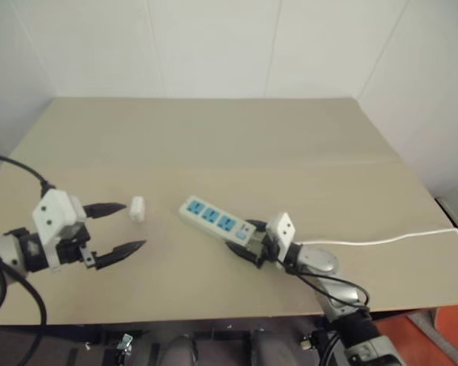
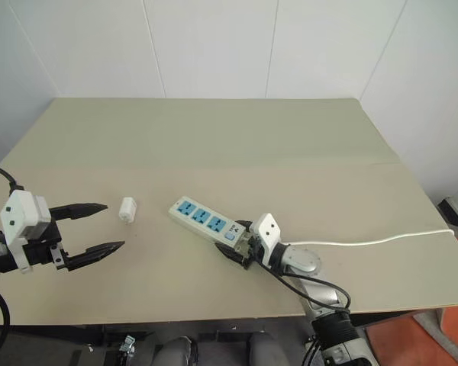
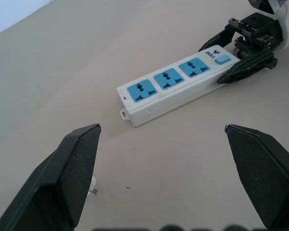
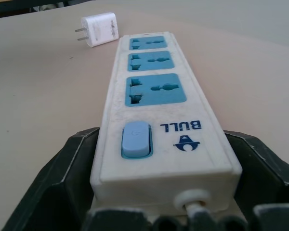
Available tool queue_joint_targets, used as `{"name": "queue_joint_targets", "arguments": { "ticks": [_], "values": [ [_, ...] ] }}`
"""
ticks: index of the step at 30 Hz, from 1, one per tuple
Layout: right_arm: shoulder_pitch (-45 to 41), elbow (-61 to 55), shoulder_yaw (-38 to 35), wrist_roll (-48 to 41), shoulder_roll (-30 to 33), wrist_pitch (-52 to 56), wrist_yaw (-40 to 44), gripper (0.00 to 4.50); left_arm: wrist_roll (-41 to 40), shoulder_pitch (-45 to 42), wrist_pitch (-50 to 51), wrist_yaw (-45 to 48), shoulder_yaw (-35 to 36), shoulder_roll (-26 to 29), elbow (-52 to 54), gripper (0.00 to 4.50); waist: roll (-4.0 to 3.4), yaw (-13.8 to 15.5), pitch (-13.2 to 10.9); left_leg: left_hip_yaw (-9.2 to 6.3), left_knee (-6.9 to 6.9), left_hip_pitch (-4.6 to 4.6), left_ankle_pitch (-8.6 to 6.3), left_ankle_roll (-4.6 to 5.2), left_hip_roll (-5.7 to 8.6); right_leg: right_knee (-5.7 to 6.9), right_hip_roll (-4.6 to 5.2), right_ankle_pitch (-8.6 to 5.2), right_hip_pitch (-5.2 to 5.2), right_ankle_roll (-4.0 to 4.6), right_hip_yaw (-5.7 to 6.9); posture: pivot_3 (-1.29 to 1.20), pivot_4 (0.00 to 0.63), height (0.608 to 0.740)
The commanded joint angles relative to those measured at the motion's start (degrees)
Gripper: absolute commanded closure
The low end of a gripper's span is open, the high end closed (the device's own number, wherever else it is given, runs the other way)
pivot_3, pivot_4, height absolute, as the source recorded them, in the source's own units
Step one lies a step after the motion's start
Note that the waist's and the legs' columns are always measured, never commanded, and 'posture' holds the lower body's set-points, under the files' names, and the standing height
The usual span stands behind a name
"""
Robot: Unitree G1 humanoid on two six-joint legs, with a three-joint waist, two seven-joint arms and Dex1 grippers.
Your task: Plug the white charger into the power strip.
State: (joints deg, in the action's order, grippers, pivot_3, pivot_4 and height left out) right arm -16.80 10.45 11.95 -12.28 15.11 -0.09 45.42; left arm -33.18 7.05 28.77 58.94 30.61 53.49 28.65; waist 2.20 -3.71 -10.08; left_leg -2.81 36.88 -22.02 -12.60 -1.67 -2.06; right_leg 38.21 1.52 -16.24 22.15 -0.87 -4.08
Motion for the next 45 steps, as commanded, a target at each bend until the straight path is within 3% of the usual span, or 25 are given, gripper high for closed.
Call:
{"name": "queue_joint_targets", "arguments": {
  "ticks": [1, 8, 20, 24, 30, 37, 40, 45],
  "values": [
    [-0.2, 3.7, 0.3, 0.8, -0.6, -1.2, 1.1, 1.08, -0.6, -0.6, -0.4, -0.3, 1.4, 0.8, 1.3, 0.00, 0.02, -0.1, 0.0, 0.00, 0.00, 0.01, 0.00, 0.00, -0.01, 0.00, -0.01, 0.00, -0.01, 0.01, 0.00, 0.00, 0.150, 0.740],
    [-5.4, 7.2, -1.0, -0.4, -1.1, -6.5, 5.3, 1.08, -0.7, -2.1, -0.7, 0.5, 1.0, 1.9, 0.2, 0.00, 0.13, -0.3, 0.1, 0.01, 0.00, 0.09, 0.02, -0.03, -0.06, 0.01, -0.09, 0.09, -0.02, 0.13, -0.03, 0.00, 0.150, 0.740],
    [-14.6, 14.4, -3.5, -5.9, 7.1, -13.7, 30.4, 1.08, -0.2, -4.6, -2.2, 4.1, 1.4, 4.7, -3.8, 0.00, -0.21, 0.0, -0.2, -0.01, -0.14, -0.33, -0.02, -0.06, -0.05, -0.18, -0.05, 0.05, 0.28, 0.13, 0.07, 0.00, 0.150, 0.740],
    [-13.7, 18.1, -2.8, -6.5, 5.7, -18.5, 37.0, 1.08, -0.3, -5.5, -2.5, 5.1, 1.2, 5.4, -5.3, 0.00, -0.21, 0.1, -0.2, 0.00, -0.14, -0.34, -0.03, -0.06, -0.02, -0.17, 0.00, 0.04, 0.30, 0.12, 0.07, 0.00, 0.150, 0.740],
    [-15.2, 24.1, -0.8, -3.5, 3.5, -19.6, 39.3, 1.08, -0.5, -10.5, -2.4, 7.4, -2.1, 7.0, -10.2, 0.00, -0.25, -0.2, -0.2, 0.00, -0.14, -0.22, -0.02, -0.06, -0.04, -0.09, -0.06, 0.04, 0.25, 0.12, 0.06, 0.00, 0.150, 0.740],
    [-15.8, 26.9, -0.6, -1.9, 2.4, -20.3, 39.5, 1.08, -0.9, -32.3, 12.5, 2.4, -12.9, 11.8, -22.5, 0.00, -0.23, -0.3, -0.2, -0.10, -0.04, -0.21, -0.02, -0.07, -0.05, -0.01, -0.14, 0.03, 0.20, 0.10, 0.13, 0.00, 0.150, 0.740],
    [-15.5, 27.0, -0.8, -1.6, 2.1, -20.6, 39.3, 1.08, 4.2, -52.0, 29.5, -5.9, -24.1, 11.4, -31.4, 0.00, -0.17, -0.2, -0.2, -0.14, -0.02, -0.18, -0.01, -0.06, 0.00, 0.06, -0.15, -0.01, 0.16, 0.02, 0.13, 0.00, 0.150, 0.740],
    [-13.5, 24.5, -0.6, -1.0, 1.7, -19.9, 37.2, 1.08, 16.3, -80.9, 51.3, -20.4, -37.8, 0.4, -51.0, 0.00, -0.13, 0.1, -0.2, -0.26, 0.12, -0.22, -0.01, -0.06, 0.10, 0.37, -0.18, -0.13, 0.17, -0.17, 0.15, 0.00, 0.150, 0.740]
  ]
}}
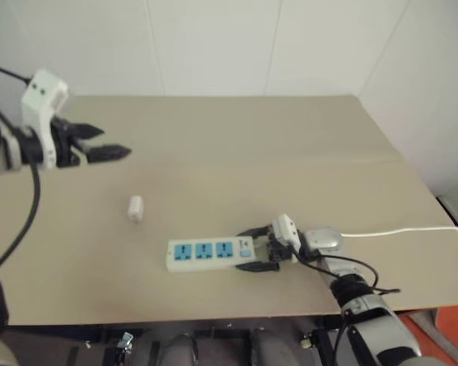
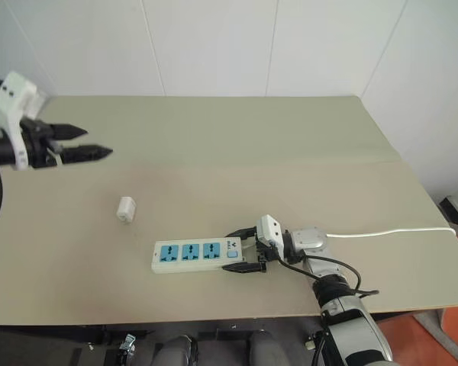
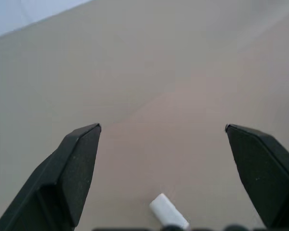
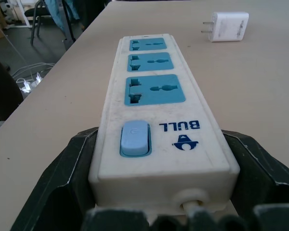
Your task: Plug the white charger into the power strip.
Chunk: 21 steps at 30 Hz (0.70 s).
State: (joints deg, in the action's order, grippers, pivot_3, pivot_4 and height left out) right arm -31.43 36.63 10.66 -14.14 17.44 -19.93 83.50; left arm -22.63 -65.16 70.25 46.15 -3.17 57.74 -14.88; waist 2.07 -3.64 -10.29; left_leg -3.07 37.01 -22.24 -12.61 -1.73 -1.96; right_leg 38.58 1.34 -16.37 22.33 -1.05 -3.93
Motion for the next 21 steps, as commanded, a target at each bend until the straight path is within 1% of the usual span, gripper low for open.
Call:
{"name": "queue_joint_targets", "arguments": {
  "ticks": [1, 2, 3, 4, 6, 7, 9, 10, 13, 17, 21],
  "values": [
    [1.5, -2.4, 0.8, 0.8, -0.7, 0.2, -1.3, 1.08, 7.2, -13.2, 13.8, -10.5, -3.7, -6.8, -11.6, 0.00, -0.01, -0.1, 0.0, -0.04, 0.01, 0.00, 0.00, 0.00, 0.00, 0.01, 0.00, -0.03, 0.01, -0.06, 0.00, 0.00, 0.150, 0.740],
    [1.9, -3.1, 0.8, 0.8, -0.7, 0.5, -1.5, 1.08, 8.3, -16.9, 17.3, -12.6, -3.1, -9.1, -15.4, 0.00, -0.01, -0.4, 0.0, 0.00, 0.00, 0.02, 0.00, 0.00, 0.01, 0.02, 0.04, -0.04, 0.03, -0.07, -0.02, 0.00, 0.150, 0.740],
    [2.4, -3.9, 0.8, 0.8, -0.7, 1.0, -1.9, 1.08, 8.4, -21.5, 20.1, -11.8, -8.8, -10.6, -20.7, 0.00, 0.08, -0.3, -0.1, -0.01, -0.02, -0.01, 0.00, 0.00, 0.02, 0.08, 0.05, -0.07, 0.07, -0.12, -0.02, 0.00, 0.150, 0.740],
    [2.8, -4.6, 0.8, 0.8, -0.6, 1.3, -2.3, 1.08, 8.3, -24.8, 21.6, -11.5, -12.1, -11.7, -25.3, 0.00, 0.08, -0.5, -0.1, -0.04, 0.00, -0.08, 0.00, 0.00, 0.02, 0.19, 0.04, -0.10, 0.15, -0.16, 0.00, 0.00, 0.150, 0.740],
    [3.5, -5.7, 0.9, 0.8, -0.3, 1.7, -2.7, 1.08, 9.2, -31.0, 22.2, -13.8, -14.4, -14.7, -36.8, 0.00, 0.08, -0.7, -0.1, -0.01, -0.04, -0.16, 0.00, 0.00, 0.06, 0.39, 0.07, -0.16, 0.35, -0.24, -0.03, 0.00, 0.150, 0.740],
    [3.8, -6.2, 0.9, 0.8, -0.1, 1.9, -2.9, 1.08, 8.9, -32.4, 22.2, -13.7, -16.5, -15.6, -39.6, 0.00, 0.08, -0.7, -0.1, 0.03, -0.07, -0.16, 0.00, 0.00, 0.06, 0.39, 0.08, -0.18, 0.42, -0.28, -0.05, 0.00, 0.150, 0.740],
    [4.1, -6.9, 0.8, 0.8, 0.1, 2.3, -3.2, 1.08, 9.0, -34.9, 22.2, -14.5, -18.0, -17.6, -46.0, 0.00, 0.07, -0.6, -0.1, 0.07, -0.10, -0.30, 0.01, -0.02, 0.07, 0.49, 0.11, -0.21, 0.72, -0.33, -0.06, 0.00, 0.150, 0.740],
    [4.2, -7.1, 0.8, 0.8, 0.3, 2.4, -3.3, 1.08, 9.0, -35.2, 22.2, -14.4, -19.4, -18.6, -48.5, 0.00, 0.07, -0.6, -0.1, 0.07, -0.10, -0.34, 0.01, -0.03, 0.06, 0.52, 0.11, -0.21, 0.79, -0.33, -0.06, 0.00, 0.150, 0.740],
    [4.5, -7.8, 0.8, 0.8, 0.4, 2.7, -3.9, 1.08, 9.8, -34.7, 22.2, -15.4, -20.2, -20.8, -55.0, 0.00, 0.08, -0.4, -0.1, 0.07, -0.10, -0.40, 0.04, -0.07, 0.08, 0.54, 0.13, -0.21, 0.83, -0.33, -0.05, 0.00, 0.150, 0.740],
    [5.2, -8.7, 1.1, 0.7, 0.7, 2.9, -4.1, 1.08, 10.8, -34.1, 22.2, -17.8, -17.6, -23.0, -60.3, 0.00, 0.09, -0.3, -0.1, 0.02, -0.03, -0.61, 0.06, -0.12, 0.11, 0.50, 0.14, -0.21, 0.89, -0.33, -0.04, 0.00, 0.150, 0.740],
    [5.6, -9.5, 1.2, 0.8, 0.7, 3.4, -4.4, 1.08, 11.3, -31.8, 22.2, -20.6, -13.6, -23.2, -60.5, 0.00, 0.09, -0.4, -0.1, 0.01, -0.04, -0.62, 0.06, -0.12, 0.12, 0.50, 0.17, -0.21, 0.89, -0.33, -0.03, 0.00, 0.150, 0.740]
  ]
}}
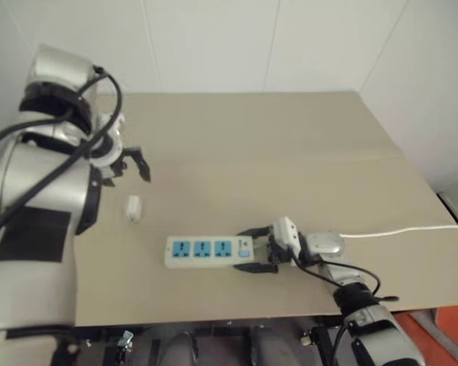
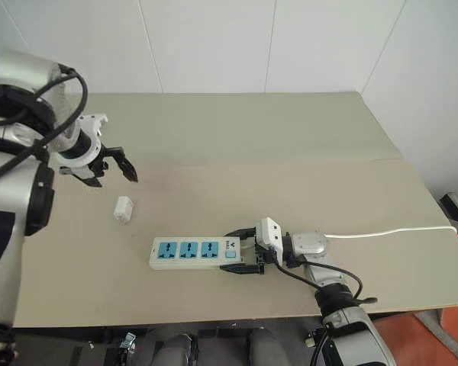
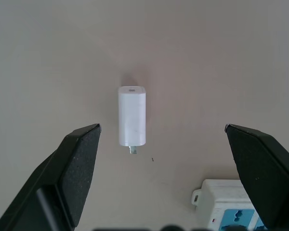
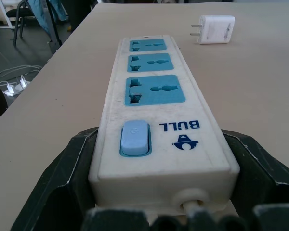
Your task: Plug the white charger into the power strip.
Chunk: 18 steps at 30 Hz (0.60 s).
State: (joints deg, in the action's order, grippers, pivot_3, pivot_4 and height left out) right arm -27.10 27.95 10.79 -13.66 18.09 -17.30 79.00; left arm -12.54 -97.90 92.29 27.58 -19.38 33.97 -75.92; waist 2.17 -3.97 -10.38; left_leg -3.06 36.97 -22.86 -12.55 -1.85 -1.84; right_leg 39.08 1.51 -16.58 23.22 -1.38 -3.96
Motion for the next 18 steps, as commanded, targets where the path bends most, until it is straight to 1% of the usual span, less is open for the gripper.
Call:
{"name": "queue_joint_targets", "arguments": {
  "ticks": [1, 6, 10, 15, 18],
  "values": [
    [1.3, -1.0, 1.1, 0.3, 0.0, 0.9, 0.0, 1.08, 1.5, 1.8, 0.2, -3.2, 3.8, 0.7, 1.2, 0.00, 0.00, -0.1, 0.0, 0.01, 0.00, 0.01, 0.00, 0.00, 0.00, 0.01, 0.01, 0.00, 0.00, 0.00, 0.00, 0.00, 0.150, 0.740],
    [1.7, -2.0, 1.3, 0.3, -0.2, 1.5, -0.6, 1.08, 3.7, 7.9, -0.1, -9.2, 11.3, 0.9, 6.1, 0.00, 0.00, 0.1, 0.0, 0.00, 0.01, 0.02, 0.02, -0.03, 0.01, 0.06, 0.06, 0.00, 0.01, 0.01, 0.00, 0.00, 0.150, 0.740],
    [2.3, -3.0, 1.2, 0.2, -0.3, 2.0, -1.3, 1.08, 5.0, 11.1, -2.4, -13.8, 17.3, 0.7, 7.7, 0.00, 0.02, 0.1, 0.0, -0.01, 0.01, 0.00, 0.03, -0.05, 0.02, 0.15, 0.10, 0.01, 0.02, 0.01, 0.01, 0.00, 0.150, 0.740],
    [3.1, -4.1, 1.5, 0.1, -0.2, 2.9, -1.7, 1.08, 5.4, 12.8, -7.9, -18.7, 23.2, -1.0, 7.0, 0.00, 0.03, 0.3, 0.0, 0.00, 0.01, 0.01, 0.03, -0.07, 0.04, 0.17, 0.15, 0.01, 0.03, 0.01, 0.04, 0.00, 0.150, 0.740],
    [3.3, -4.8, 1.5, 0.0, -0.2, 3.7, -2.1, 1.08, 5.5, 12.7, -9.8, -19.4, 24.7, -2.2, 6.5, 0.00, 0.04, 0.4, 0.0, 0.00, 0.01, 0.00, 0.03, -0.08, 0.07, 0.18, 0.18, 0.01, 0.03, 0.01, 0.04, 0.00, 0.150, 0.740]
  ]
}}
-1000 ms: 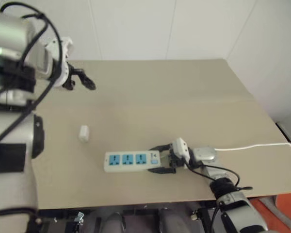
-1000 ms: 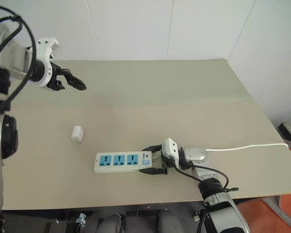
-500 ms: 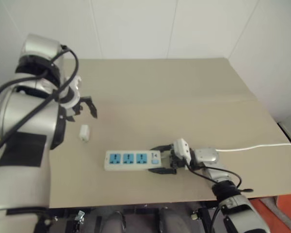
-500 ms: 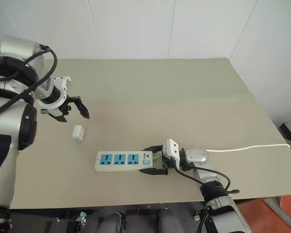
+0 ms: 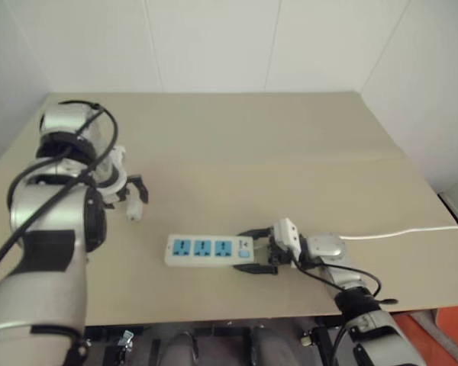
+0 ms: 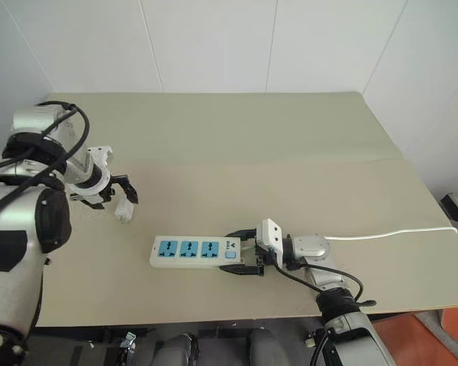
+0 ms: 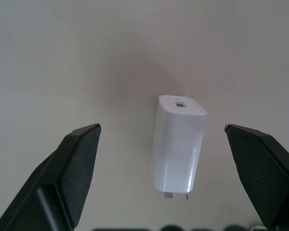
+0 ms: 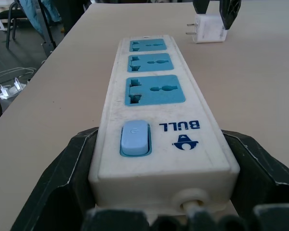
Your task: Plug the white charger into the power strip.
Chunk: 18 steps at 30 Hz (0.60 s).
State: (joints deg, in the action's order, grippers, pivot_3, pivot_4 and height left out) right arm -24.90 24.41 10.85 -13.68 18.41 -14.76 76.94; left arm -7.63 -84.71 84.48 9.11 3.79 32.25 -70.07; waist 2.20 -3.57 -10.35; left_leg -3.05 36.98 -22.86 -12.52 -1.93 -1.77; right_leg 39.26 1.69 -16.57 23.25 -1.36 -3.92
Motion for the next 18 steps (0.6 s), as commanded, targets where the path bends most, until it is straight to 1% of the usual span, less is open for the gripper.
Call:
{"name": "queue_joint_targets", "arguments": {
  "ticks": [1, 6, 18],
  "values": [
    [1.2, -1.6, 1.4, 0.1, -0.5, 1.4, -0.3, 1.08, 0.7, -0.4, -2.1, -1.1, 1.8, -0.8, 0.6, 0.00, 0.00, 0.0, 0.0, 0.01, 0.00, 0.00, 0.00, 0.00, 0.01, 0.00, 0.01, 0.00, 0.00, 0.00, 0.00, 0.00, 0.150, 0.740],
    [1.7, -2.5, 1.1, 0.0, -0.2, 1.9, -1.3, 1.08, 1.1, 0.0, -1.3, -0.2, 2.2, -2.0, 0.6, 0.00, 0.00, -0.1, 0.0, 0.02, -0.01, 0.00, 0.00, 0.00, 0.01, 0.04, 0.00, 0.00, 0.00, 0.00, 0.00, 0.00, 0.150, 0.740],
    [2.9, -3.9, 1.5, 0.1, -0.4, 2.8, -3.0, 1.08, 1.9, 1.8, -1.5, -0.1, 2.3, -2.3, 1.0, 0.00, 0.01, -0.1, 0.0, 0.00, 0.00, 0.01, 0.01, -0.03, 0.02, 0.04, 0.00, 0.00, 0.00, 0.00, 0.00, 0.00, 0.150, 0.740]
  ]
}}
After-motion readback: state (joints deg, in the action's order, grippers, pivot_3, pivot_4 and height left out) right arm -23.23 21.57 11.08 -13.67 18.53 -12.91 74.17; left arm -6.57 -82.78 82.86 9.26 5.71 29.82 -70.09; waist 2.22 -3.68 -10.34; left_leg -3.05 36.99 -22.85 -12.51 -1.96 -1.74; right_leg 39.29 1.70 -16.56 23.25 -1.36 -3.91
